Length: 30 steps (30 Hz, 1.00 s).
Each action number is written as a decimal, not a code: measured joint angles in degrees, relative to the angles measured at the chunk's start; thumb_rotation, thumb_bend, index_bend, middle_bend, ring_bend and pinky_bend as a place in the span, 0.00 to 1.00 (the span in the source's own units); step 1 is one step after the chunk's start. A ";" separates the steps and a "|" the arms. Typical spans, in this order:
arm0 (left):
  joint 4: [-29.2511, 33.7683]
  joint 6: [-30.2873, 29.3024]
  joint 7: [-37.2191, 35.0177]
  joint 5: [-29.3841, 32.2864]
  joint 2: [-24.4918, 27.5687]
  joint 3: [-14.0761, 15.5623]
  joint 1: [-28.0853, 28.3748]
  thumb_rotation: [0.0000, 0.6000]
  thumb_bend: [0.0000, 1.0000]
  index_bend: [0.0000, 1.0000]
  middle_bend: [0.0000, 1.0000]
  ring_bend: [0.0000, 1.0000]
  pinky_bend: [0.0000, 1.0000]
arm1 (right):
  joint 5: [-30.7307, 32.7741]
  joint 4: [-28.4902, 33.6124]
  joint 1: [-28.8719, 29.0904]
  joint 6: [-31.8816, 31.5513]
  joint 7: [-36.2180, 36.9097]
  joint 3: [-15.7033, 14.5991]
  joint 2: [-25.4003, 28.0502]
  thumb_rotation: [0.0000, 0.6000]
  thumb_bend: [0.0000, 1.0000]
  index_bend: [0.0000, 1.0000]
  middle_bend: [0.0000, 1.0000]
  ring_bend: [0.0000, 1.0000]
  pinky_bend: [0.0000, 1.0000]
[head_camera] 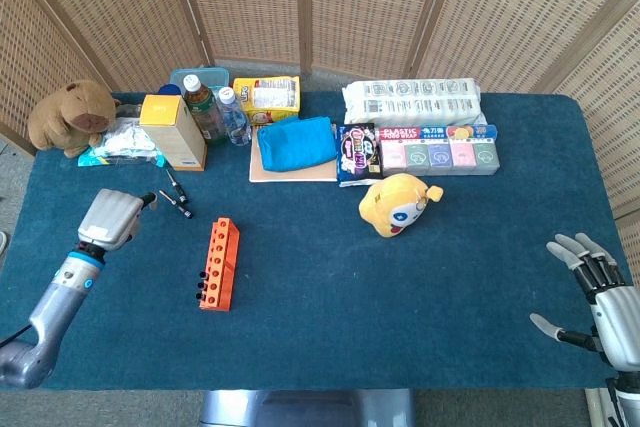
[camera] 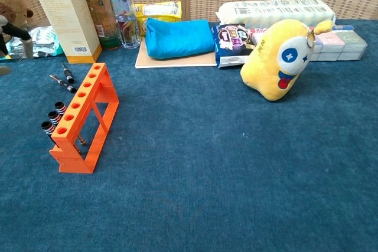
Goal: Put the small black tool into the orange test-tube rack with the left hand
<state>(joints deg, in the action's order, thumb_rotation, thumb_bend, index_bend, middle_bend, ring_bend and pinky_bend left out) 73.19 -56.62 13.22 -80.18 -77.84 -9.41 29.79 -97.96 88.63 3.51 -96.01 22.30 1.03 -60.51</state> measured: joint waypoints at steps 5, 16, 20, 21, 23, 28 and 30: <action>-4.41 1.53 -0.09 1.10 -3.61 -0.24 2.58 1.00 0.34 0.44 1.00 1.00 1.00 | 0.58 -0.07 0.17 0.50 0.32 0.17 0.12 0.99 0.00 0.13 0.12 0.05 0.06; -9.43 3.92 -2.45 1.30 -6.43 1.29 5.29 1.00 0.26 0.44 1.00 1.00 1.00 | 1.31 -0.16 0.46 1.47 -0.03 0.36 0.00 0.99 0.00 0.13 0.12 0.05 0.06; -11.36 3.81 -2.87 0.96 -7.55 1.71 5.84 1.00 0.26 0.44 1.00 1.00 1.00 | 1.34 -0.13 0.54 1.74 -0.40 0.33 -0.11 0.99 0.00 0.12 0.13 0.05 0.06; -11.77 3.81 -3.08 0.96 -7.86 1.74 5.95 1.00 0.26 0.45 1.00 1.00 1.00 | 1.35 -0.11 0.55 1.82 -0.50 0.31 -0.14 0.99 0.00 0.12 0.13 0.05 0.06; -12.85 3.94 -3.66 1.01 -8.69 1.84 6.25 1.00 0.26 0.45 1.00 1.00 1.00 | 1.39 -0.09 0.58 1.97 -0.65 0.29 -0.18 0.99 0.00 0.12 0.13 0.05 0.06; -15.46 4.71 -4.50 1.10 -10.75 2.17 7.09 1.00 0.27 0.45 1.00 1.00 1.00 | 1.77 -0.11 0.76 2.54 -0.90 0.36 -0.29 0.99 0.00 0.12 0.13 0.05 0.06; -16.31 4.90 -4.83 1.12 -11.39 2.28 7.41 1.00 0.28 0.45 1.00 1.00 1.00 | 1.87 -0.12 0.83 2.69 -0.96 0.40 -0.31 0.99 0.00 0.12 0.13 0.05 0.06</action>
<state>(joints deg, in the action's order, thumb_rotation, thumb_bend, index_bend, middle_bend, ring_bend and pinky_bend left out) 56.87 -51.72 8.39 -79.06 -89.22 -7.13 37.20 -96.09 88.51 4.34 -93.32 21.34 1.43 -60.82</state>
